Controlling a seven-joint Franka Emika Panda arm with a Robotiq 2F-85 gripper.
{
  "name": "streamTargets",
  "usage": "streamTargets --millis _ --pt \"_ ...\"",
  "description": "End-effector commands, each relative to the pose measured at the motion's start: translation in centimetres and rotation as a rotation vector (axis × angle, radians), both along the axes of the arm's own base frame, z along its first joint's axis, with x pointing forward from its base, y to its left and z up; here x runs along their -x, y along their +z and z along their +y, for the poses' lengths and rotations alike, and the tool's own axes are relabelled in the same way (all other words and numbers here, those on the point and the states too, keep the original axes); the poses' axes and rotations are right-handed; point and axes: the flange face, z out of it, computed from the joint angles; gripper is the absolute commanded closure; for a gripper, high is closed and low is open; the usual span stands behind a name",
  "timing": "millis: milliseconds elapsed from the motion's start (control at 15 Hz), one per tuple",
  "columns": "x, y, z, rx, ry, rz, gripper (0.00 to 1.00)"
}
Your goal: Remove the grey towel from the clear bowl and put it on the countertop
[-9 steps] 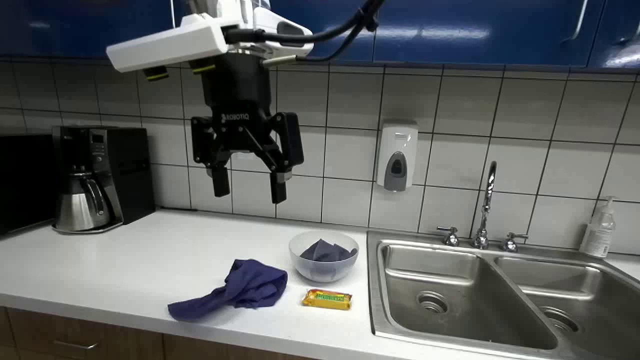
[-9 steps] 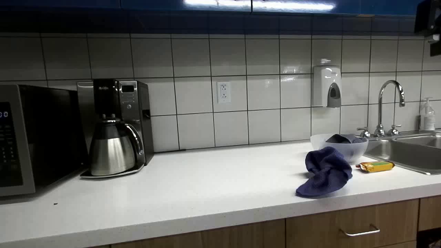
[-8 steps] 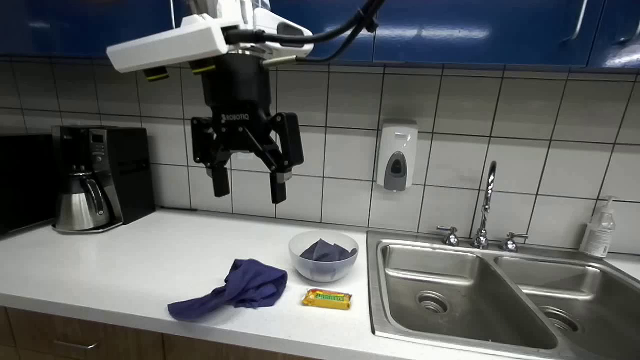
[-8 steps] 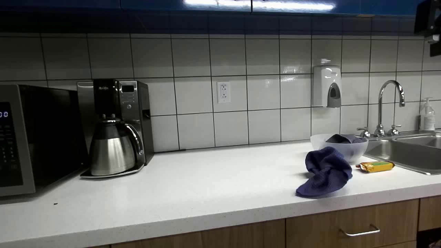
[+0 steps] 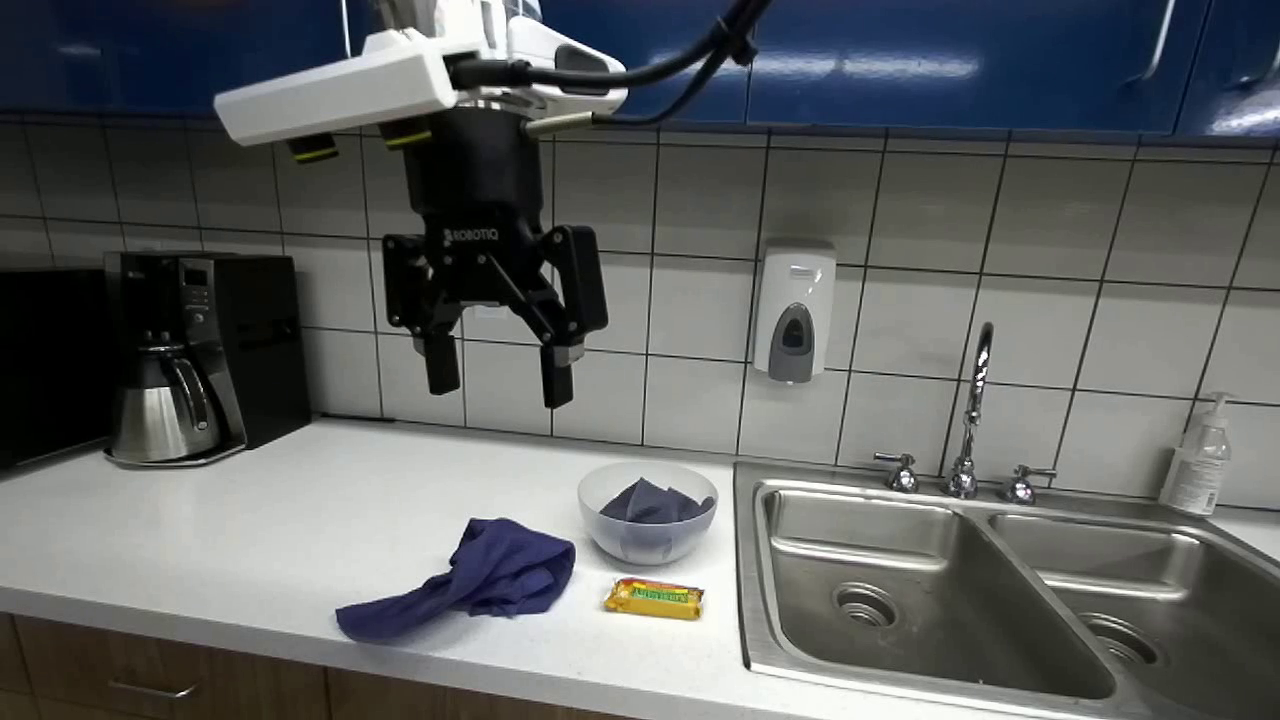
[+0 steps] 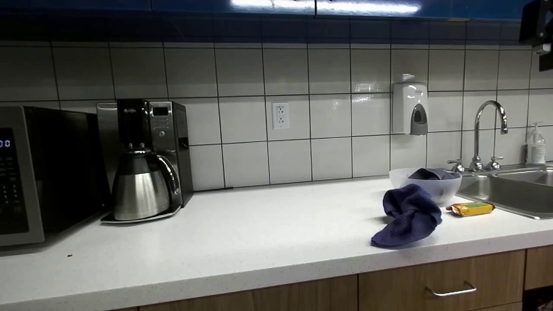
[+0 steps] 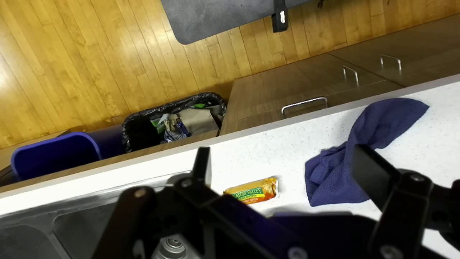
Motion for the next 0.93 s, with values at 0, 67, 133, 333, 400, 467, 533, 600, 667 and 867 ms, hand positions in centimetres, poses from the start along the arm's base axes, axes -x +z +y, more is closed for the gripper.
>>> streamTargets --millis 0,67,133,333,400,467,533,600,667,867 --pt "0.0 0.1 0.0 0.000 0.000 0.001 0.00" --pt "0.0 0.1 0.0 0.000 0.000 0.001 0.00" --pt "0.0 0.1 0.0 0.000 0.000 0.001 0.00" --pt "-0.1 -0.5 -0.1 0.017 -0.002 0.009 0.00" --pt "-0.3 -0.8 -0.1 0.025 0.005 0.005 0.00" --pt "-0.5 -1.1 -0.1 0.042 0.017 0.000 0.00" --pt "-0.8 -1.4 -0.2 0.054 0.031 -0.002 0.00" --pt "-1.0 -1.8 -0.2 0.073 0.043 -0.010 0.00" --pt "-1.4 -2.2 -0.4 0.090 0.056 -0.019 0.00" --pt "-2.5 -3.4 -0.9 0.127 0.086 -0.057 0.00"
